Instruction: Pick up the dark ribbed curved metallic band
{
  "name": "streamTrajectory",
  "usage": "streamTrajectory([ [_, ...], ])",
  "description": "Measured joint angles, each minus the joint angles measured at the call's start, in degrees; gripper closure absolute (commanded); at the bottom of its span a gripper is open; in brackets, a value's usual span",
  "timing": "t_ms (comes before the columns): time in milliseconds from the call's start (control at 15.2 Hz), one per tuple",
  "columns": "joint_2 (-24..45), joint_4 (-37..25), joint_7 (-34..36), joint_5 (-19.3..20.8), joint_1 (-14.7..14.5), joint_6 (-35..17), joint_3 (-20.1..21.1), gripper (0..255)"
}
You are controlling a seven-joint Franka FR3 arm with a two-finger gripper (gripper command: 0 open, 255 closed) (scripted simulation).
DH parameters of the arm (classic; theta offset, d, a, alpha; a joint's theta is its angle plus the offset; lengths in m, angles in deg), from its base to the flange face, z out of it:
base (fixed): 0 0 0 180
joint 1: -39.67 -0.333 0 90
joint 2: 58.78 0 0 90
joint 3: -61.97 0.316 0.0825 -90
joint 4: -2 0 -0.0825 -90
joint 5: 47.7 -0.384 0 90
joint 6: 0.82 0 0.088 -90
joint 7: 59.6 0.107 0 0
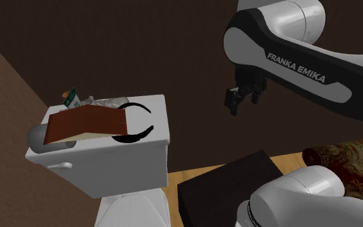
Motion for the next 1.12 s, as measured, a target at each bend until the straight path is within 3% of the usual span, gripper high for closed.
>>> streamTrajectory([
  [528, 7.4, -2.5, 4.0, -1.5, -2.7, -8.0, 6.4, 0],
  [1122, 20.1, -9.3, 11.1, 0.7, -5.4, -17.9, 16.1, 0],
])
